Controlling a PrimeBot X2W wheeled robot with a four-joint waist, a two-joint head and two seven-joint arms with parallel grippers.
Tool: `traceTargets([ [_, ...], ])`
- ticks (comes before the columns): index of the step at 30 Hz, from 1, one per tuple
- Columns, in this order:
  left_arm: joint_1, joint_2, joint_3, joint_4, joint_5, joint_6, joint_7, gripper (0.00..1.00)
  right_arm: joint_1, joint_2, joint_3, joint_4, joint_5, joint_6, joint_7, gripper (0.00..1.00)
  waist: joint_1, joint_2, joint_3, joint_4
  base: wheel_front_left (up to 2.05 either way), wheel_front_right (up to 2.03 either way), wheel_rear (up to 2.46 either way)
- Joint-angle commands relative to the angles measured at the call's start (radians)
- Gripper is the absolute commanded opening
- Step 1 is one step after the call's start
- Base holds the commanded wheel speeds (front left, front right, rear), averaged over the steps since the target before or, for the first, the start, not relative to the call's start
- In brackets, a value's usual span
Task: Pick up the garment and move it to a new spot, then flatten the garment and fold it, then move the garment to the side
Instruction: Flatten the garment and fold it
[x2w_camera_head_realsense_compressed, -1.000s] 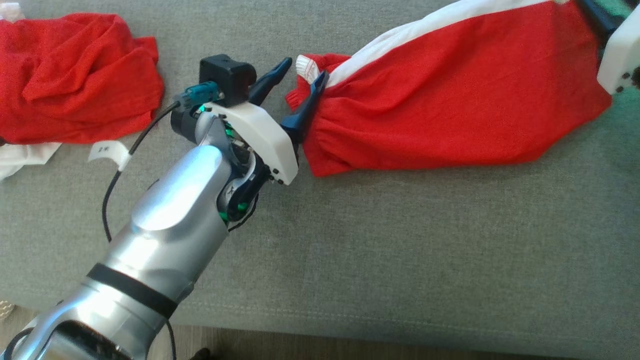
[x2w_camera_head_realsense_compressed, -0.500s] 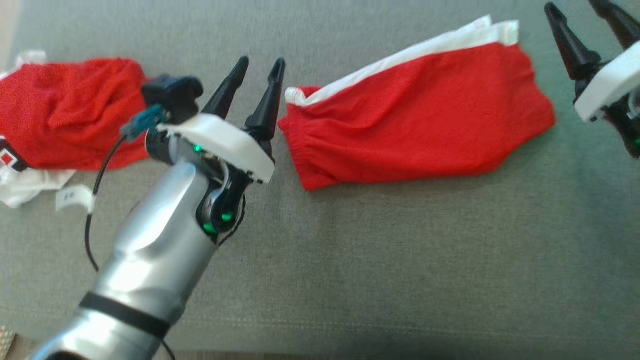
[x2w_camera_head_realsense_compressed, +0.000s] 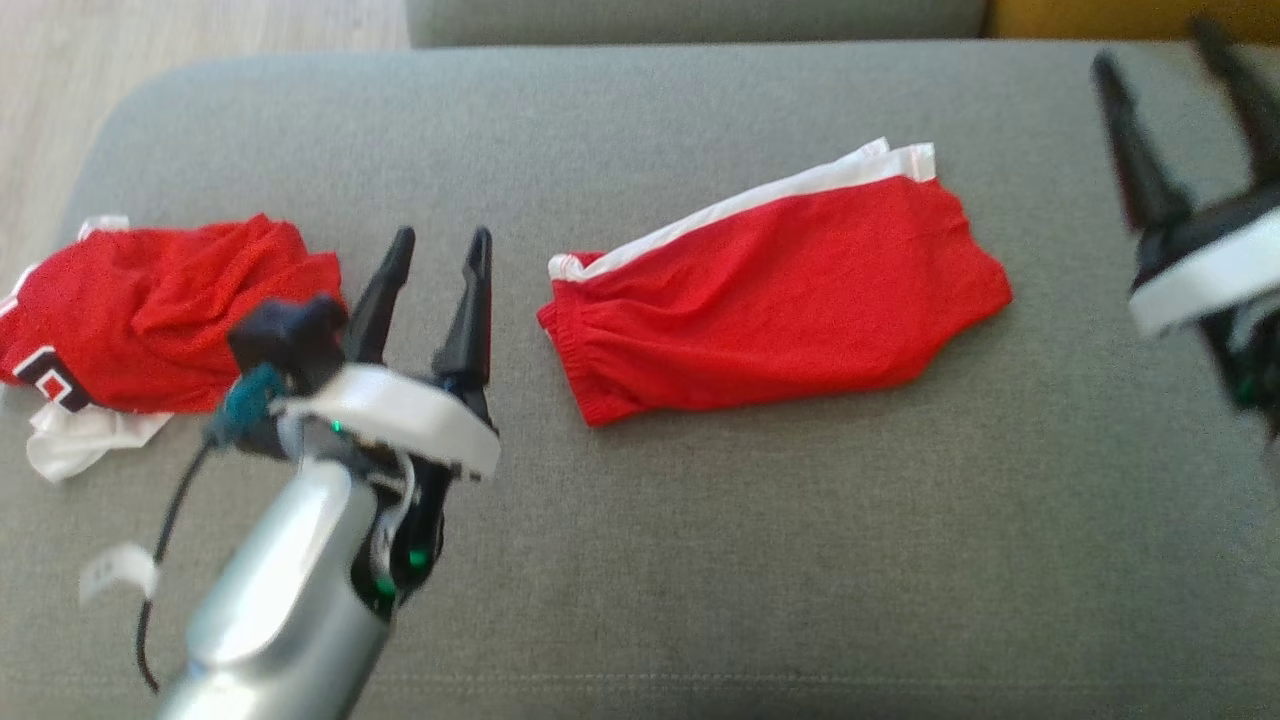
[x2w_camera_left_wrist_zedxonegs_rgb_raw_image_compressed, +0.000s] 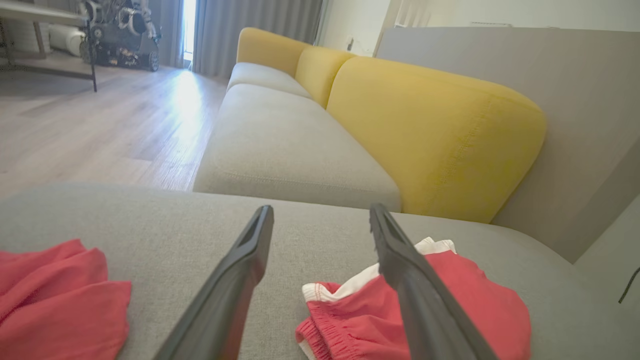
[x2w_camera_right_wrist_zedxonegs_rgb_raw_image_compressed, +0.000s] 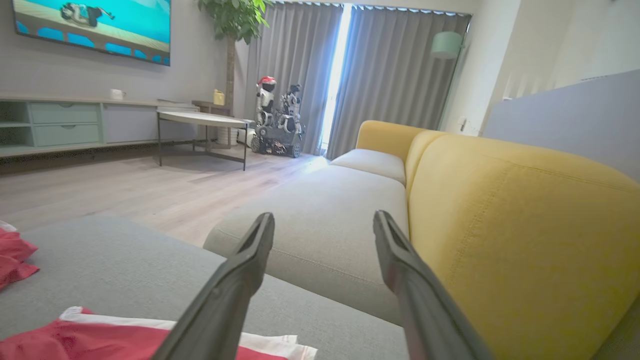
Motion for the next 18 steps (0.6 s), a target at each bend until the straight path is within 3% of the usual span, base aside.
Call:
traceTargets([
  [1,-0.013,0.019,0.057,-0.052,0.029,0.010,-0.012,1.00,0.041,0.009,-0.042,-0.047,-0.038,-0.001,-0.011,1.00,0.0001,-0.0001,-0.019,-0.007,0.00,0.00,0.00],
  [8,0.177,-0.063,0.169,-0.146,0.157,-0.034,-0.012,1.00,0.315,0.174,-0.286,-0.202,-0.268,-0.001,-0.011,1.00,0.0001,-0.0001,-0.074,-0.011,0.00,0.00,0.00],
  [13,0.291,-0.127,0.232,-0.142,0.252,-0.077,-0.012,1.00,0.499,0.267,-0.389,-0.296,-0.400,-0.001,-0.011,1.00,0.0001,-0.0001,-0.105,0.003,0.00,0.00,0.00],
  [18,0.381,-0.167,0.305,-0.158,0.312,-0.107,-0.012,1.00,0.616,0.330,-0.436,-0.326,-0.453,-0.001,-0.011,1.00,0.0001,-0.0001,-0.118,-0.008,0.00,0.00,0.00],
])
